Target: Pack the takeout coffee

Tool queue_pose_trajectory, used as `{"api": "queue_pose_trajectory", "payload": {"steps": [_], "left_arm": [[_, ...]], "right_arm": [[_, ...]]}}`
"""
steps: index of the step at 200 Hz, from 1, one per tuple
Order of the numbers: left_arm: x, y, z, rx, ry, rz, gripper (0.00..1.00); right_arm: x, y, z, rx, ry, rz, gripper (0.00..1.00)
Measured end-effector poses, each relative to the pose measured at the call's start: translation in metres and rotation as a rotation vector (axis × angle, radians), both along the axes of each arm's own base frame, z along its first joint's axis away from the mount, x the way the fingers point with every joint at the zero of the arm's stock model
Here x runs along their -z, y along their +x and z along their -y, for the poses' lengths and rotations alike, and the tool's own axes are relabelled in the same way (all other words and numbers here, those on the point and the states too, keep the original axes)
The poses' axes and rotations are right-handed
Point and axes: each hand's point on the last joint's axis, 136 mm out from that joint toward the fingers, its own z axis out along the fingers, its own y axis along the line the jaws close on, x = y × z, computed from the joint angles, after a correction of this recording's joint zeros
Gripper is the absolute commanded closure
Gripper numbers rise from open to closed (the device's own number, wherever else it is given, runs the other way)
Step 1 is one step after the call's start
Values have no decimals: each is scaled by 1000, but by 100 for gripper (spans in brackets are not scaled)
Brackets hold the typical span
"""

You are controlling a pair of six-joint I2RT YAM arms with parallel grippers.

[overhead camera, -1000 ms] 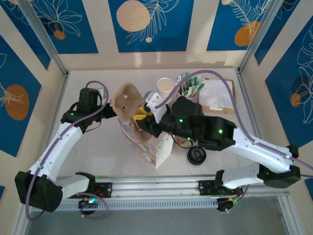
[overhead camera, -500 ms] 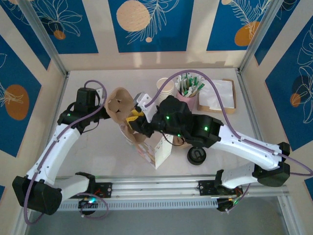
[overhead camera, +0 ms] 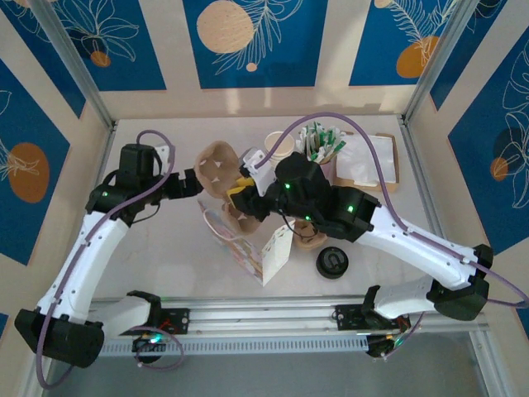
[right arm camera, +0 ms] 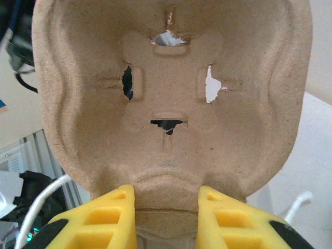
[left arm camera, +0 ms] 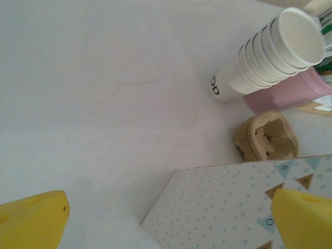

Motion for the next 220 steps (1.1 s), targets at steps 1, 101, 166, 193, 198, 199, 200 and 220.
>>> {"api": "queue_pose_trajectory", "payload": {"steps": [1, 101, 166, 193, 198, 199, 200, 220], "left_arm": [[0, 0, 0, 1, 1, 0, 0], [-33, -28, 36, 256, -117, 55, 0], [-29, -36, 53, 380, -169, 25, 0], [-22, -39, 57, 401, -188, -3, 0], [-21, -40, 58, 404, -192, -7, 0], [-21, -40, 58, 405, -193, -8, 0], [-21, -40, 58, 405, -193, -8, 0], [-19, -40, 59, 410, -198, -14, 0]], "right_arm": [[0, 0, 0, 1, -1, -1, 73], [19, 0, 9, 10, -70, -34, 73], [23, -5, 15, 11, -100, -33, 73], [25, -6, 16, 14, -111, -33, 73], [25, -6, 16, 14, -113, -33, 73], [25, -6, 16, 14, -113, -33, 73], [25, -7, 16, 14, -113, -33, 73], [26, -8, 16, 14, -116, -32, 73]]}}
